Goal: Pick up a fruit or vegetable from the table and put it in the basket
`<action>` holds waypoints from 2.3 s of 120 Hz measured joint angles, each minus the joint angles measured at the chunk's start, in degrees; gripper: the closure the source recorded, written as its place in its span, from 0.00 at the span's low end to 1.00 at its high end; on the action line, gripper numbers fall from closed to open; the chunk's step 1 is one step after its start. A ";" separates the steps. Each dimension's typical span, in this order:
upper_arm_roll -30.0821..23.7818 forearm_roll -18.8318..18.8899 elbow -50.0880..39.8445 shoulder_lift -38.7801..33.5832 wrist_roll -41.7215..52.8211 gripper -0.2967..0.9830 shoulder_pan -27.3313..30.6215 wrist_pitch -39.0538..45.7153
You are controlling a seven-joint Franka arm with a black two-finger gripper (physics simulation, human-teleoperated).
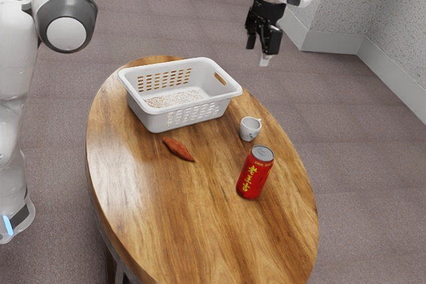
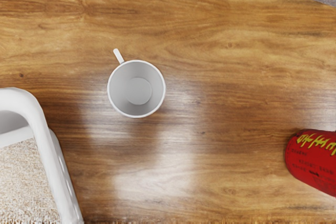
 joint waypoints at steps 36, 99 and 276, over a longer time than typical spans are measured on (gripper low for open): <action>0.27 -0.26 0.15 0.04 0.26 0.23 0.09 -1.70; -11.99 4.98 3.40 -2.40 37.75 0.23 -0.34 3.05; -3.27 4.20 -67.37 -23.90 74.89 0.23 -0.38 37.27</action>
